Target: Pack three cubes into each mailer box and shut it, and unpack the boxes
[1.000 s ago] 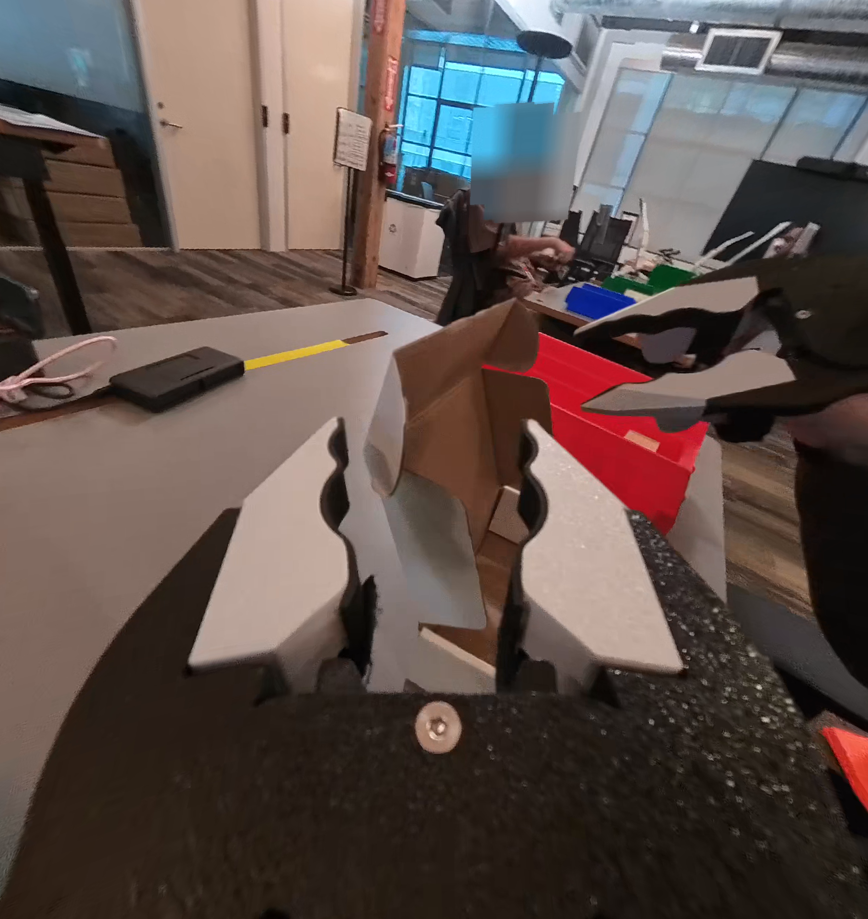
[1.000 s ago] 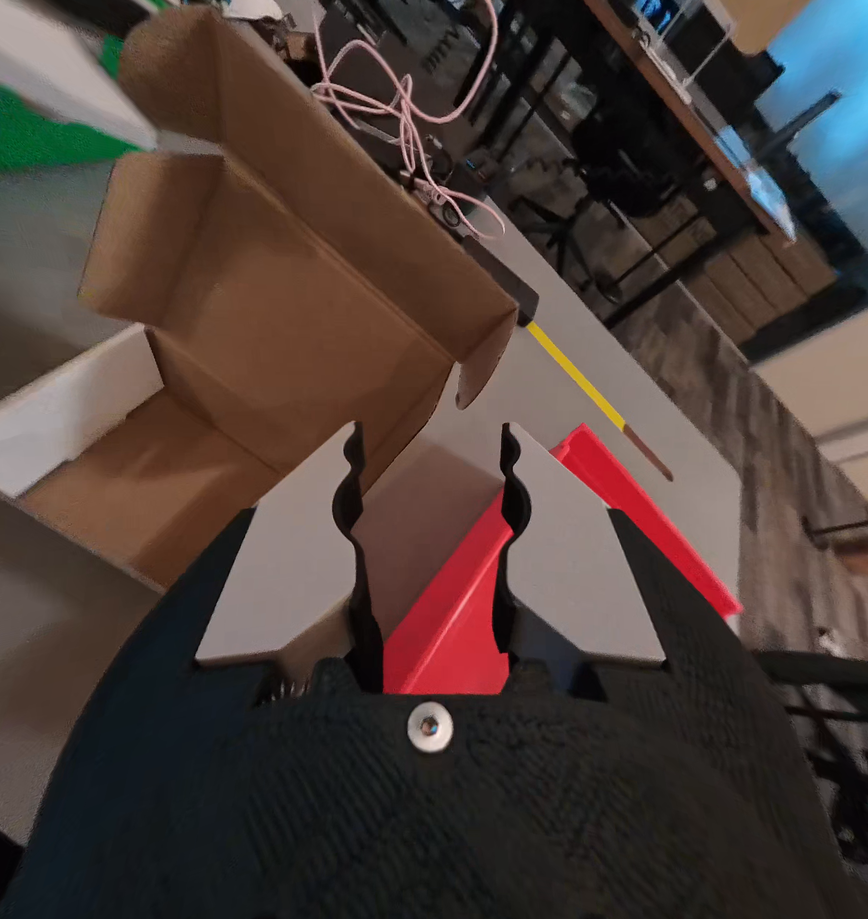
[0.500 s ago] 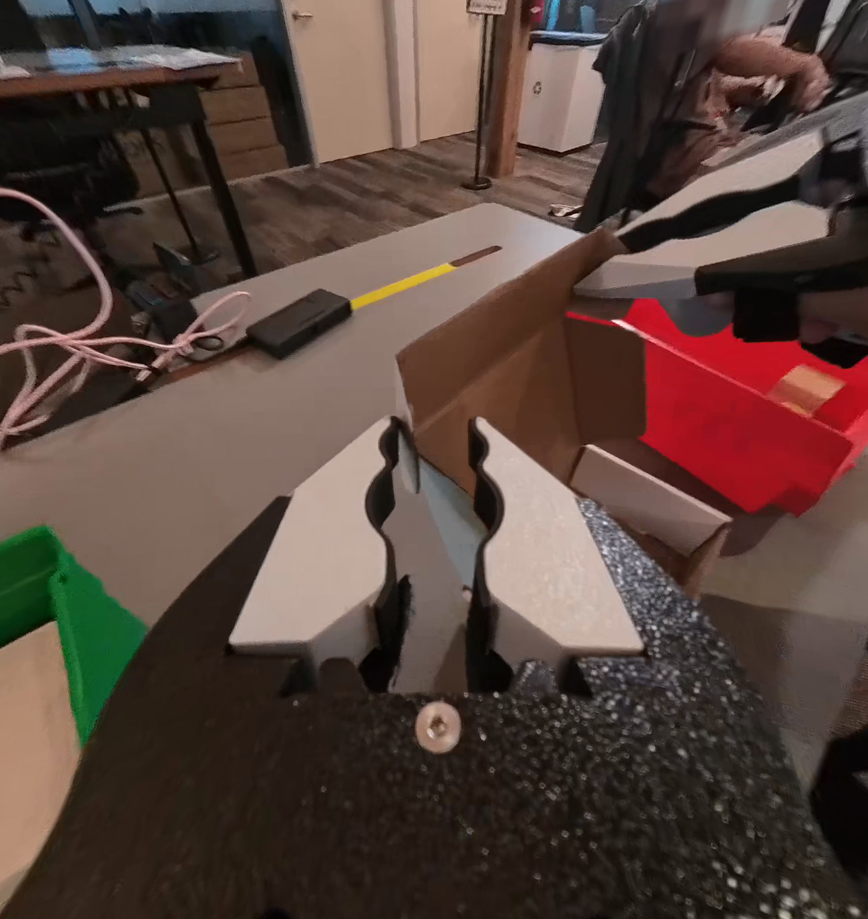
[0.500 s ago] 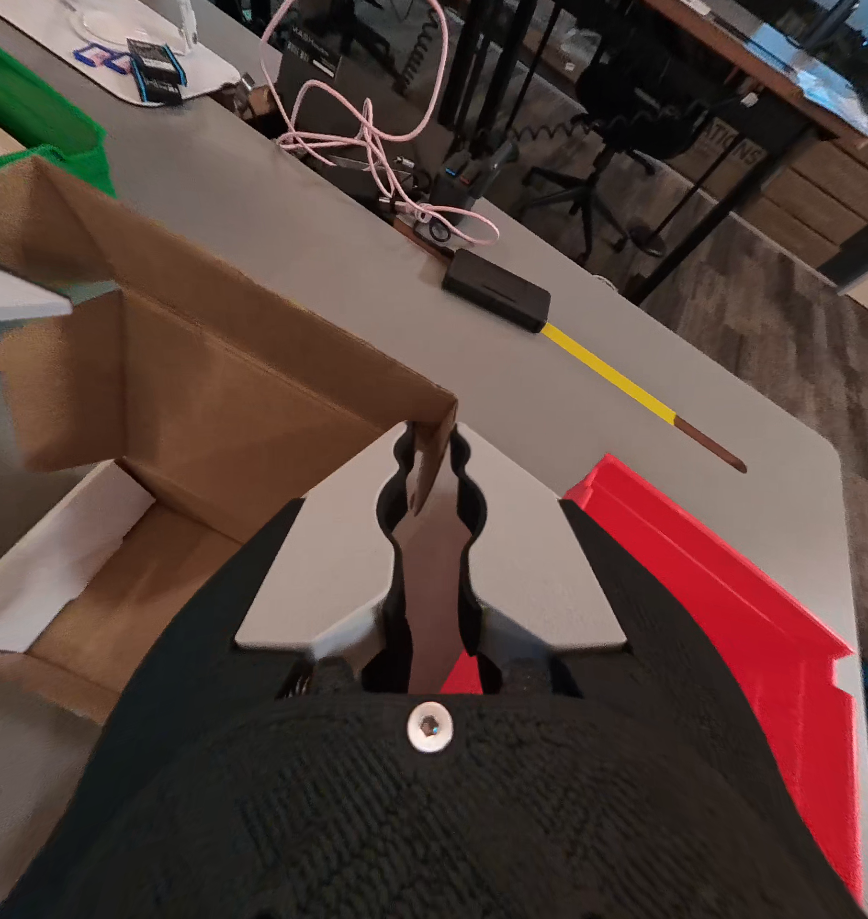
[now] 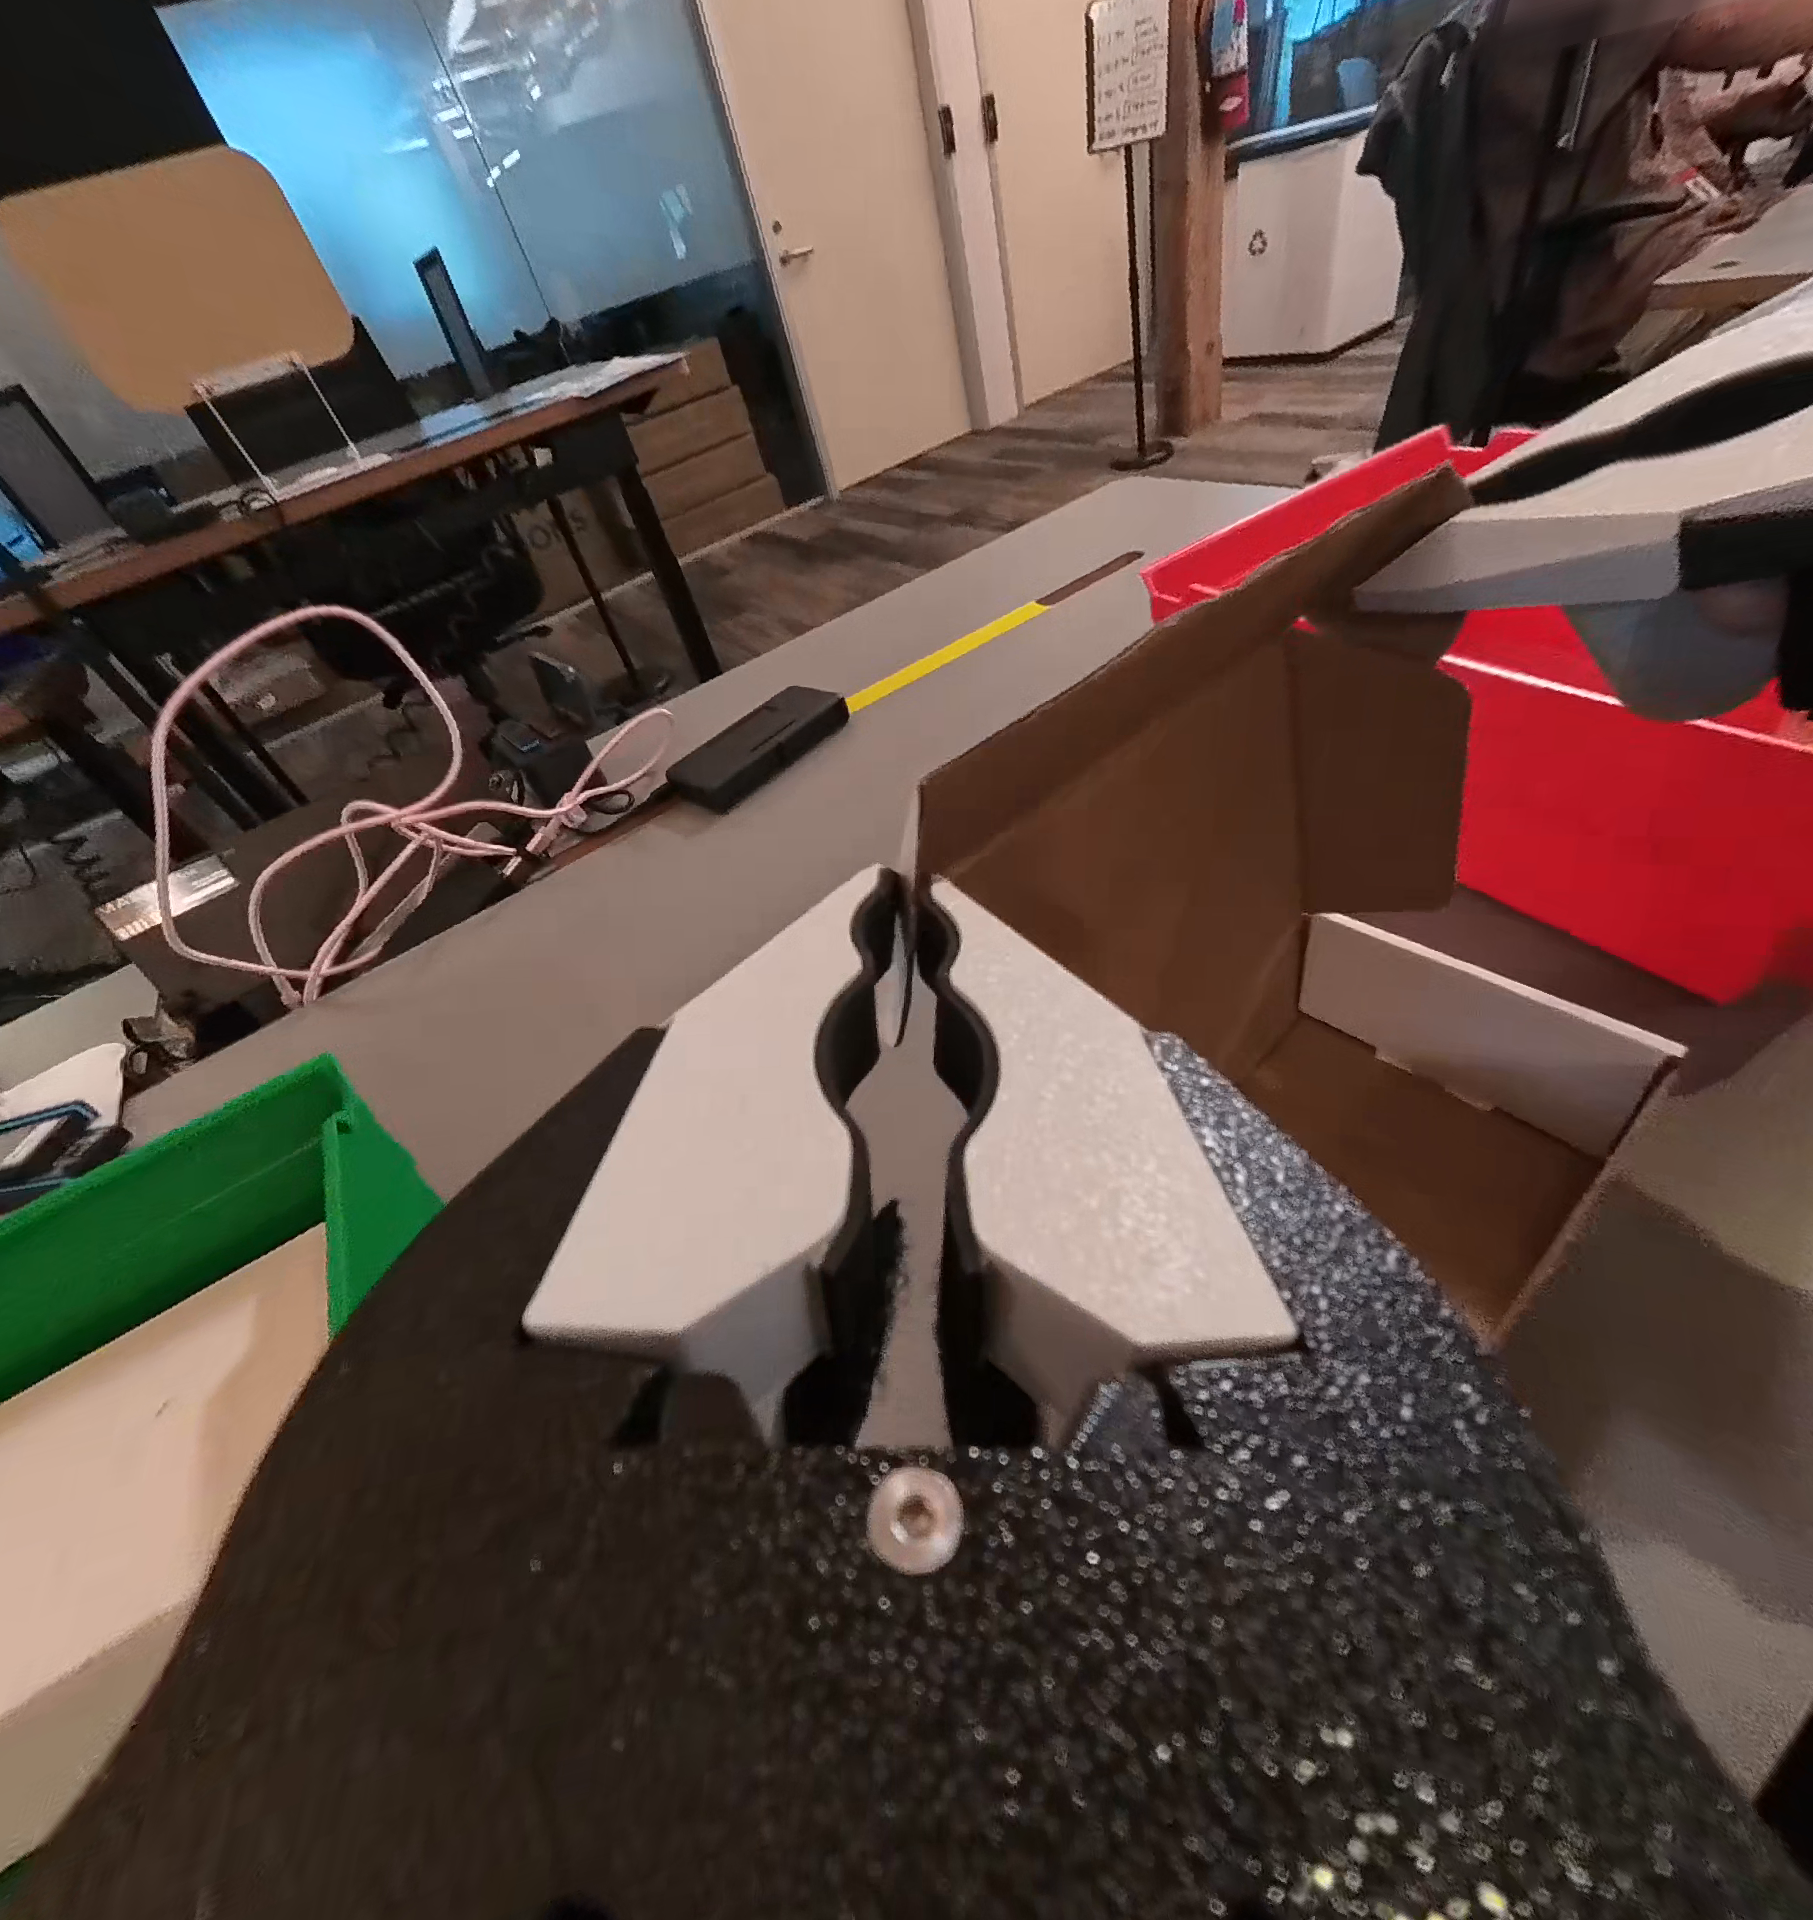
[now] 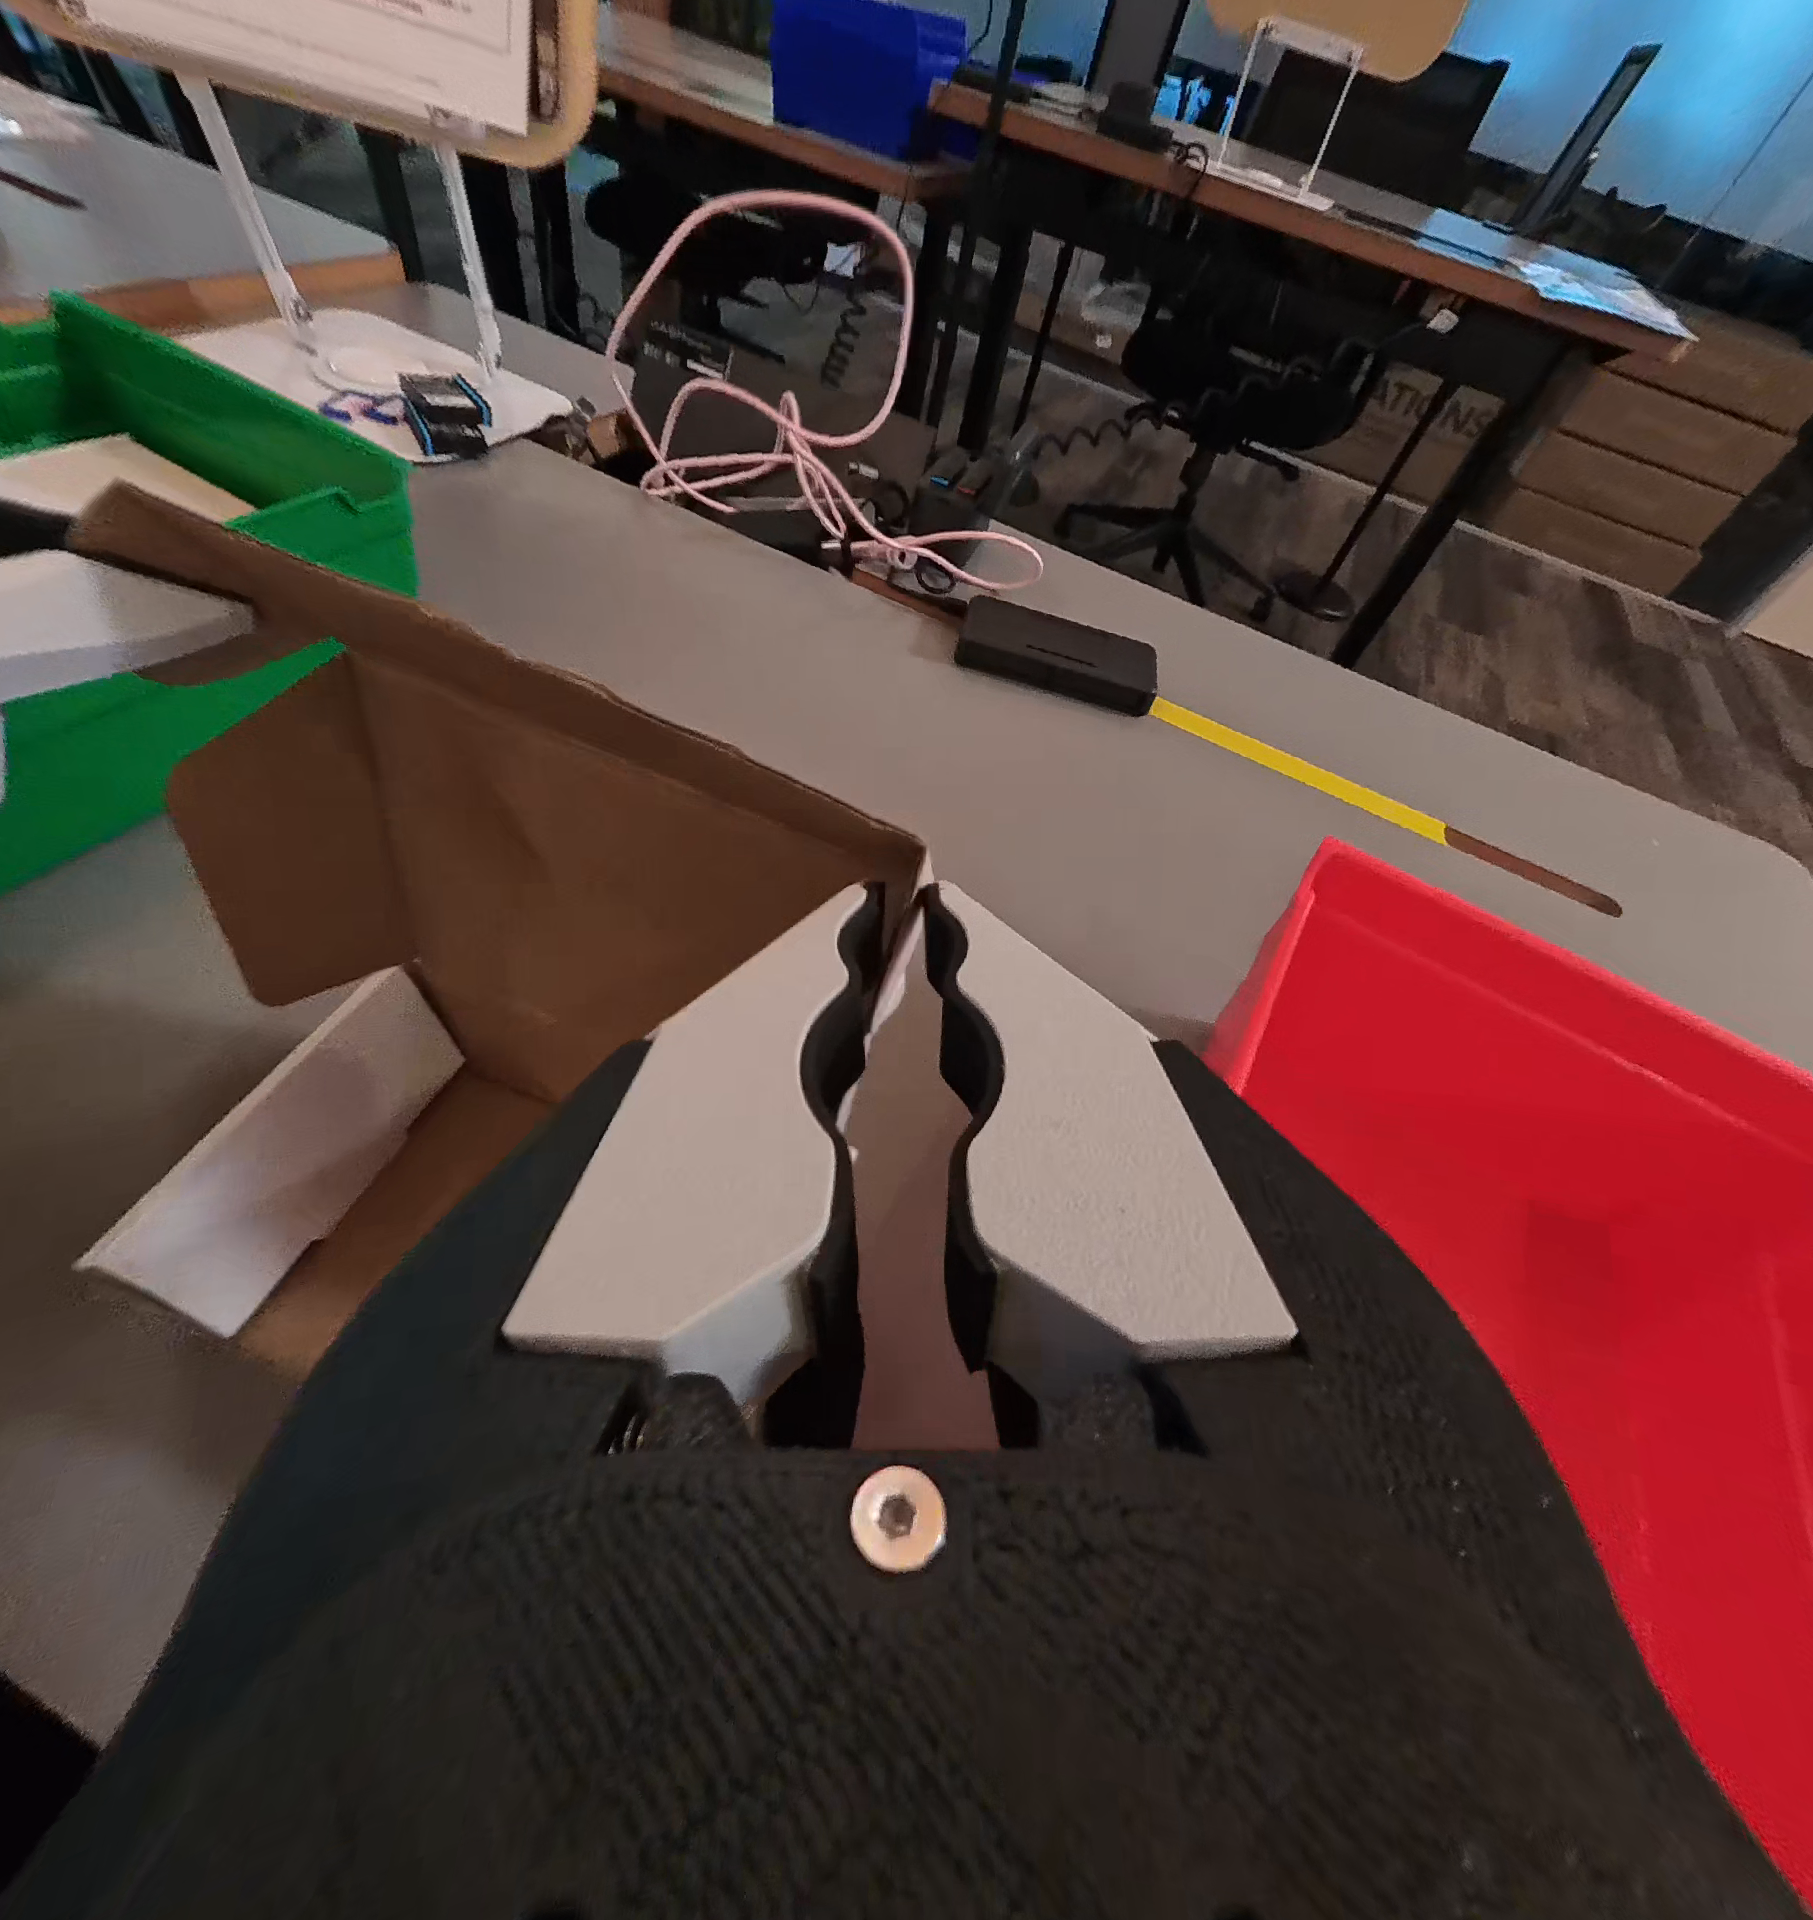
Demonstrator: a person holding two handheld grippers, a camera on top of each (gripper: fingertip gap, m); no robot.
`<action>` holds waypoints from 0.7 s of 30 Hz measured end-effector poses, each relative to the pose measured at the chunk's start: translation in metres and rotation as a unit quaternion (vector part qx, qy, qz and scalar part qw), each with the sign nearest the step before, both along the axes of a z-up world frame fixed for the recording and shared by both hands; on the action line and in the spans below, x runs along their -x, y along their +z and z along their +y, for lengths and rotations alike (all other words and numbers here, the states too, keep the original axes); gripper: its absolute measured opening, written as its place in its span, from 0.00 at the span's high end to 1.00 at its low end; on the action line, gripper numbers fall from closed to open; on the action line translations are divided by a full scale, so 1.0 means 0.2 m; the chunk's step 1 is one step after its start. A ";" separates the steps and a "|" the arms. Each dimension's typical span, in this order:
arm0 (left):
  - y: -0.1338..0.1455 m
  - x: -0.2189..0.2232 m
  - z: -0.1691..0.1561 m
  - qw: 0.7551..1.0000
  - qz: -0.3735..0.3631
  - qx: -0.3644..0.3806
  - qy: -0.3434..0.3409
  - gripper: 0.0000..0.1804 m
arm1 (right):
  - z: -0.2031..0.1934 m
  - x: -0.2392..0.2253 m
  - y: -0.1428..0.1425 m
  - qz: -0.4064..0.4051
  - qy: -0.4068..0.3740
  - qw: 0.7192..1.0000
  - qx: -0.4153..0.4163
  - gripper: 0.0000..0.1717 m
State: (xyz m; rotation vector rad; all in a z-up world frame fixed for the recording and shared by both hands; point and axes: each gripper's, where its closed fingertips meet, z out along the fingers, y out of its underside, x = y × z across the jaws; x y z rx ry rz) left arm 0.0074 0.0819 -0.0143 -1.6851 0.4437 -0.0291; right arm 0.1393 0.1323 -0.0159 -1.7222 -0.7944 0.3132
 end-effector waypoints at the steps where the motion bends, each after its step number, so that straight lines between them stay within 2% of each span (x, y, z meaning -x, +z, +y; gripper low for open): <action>1: 0.00 -0.01 -0.02 1.000 -0.002 -0.006 -0.002 0.99 | -0.02 -0.01 0.00 0.008 0.001 1.000 -0.002 0.97; 8: -0.01 -0.04 -0.16 0.999 0.039 -0.007 -0.001 1.00 | -0.17 -0.05 -0.01 0.024 0.021 0.999 -0.002 0.97; 15: -0.01 -0.09 -0.25 0.997 -0.062 0.000 -0.047 0.97 | -0.26 -0.07 -0.02 0.029 0.030 0.999 0.006 0.96; 18: -0.01 -0.07 -0.22 0.993 -0.102 0.006 -0.056 0.96 | -0.25 -0.05 -0.01 0.057 0.042 0.997 0.023 0.94; 21: 0.00 -0.05 -0.17 0.992 -0.108 0.012 -0.056 0.95 | -0.23 -0.03 0.00 0.069 0.049 0.996 0.028 0.93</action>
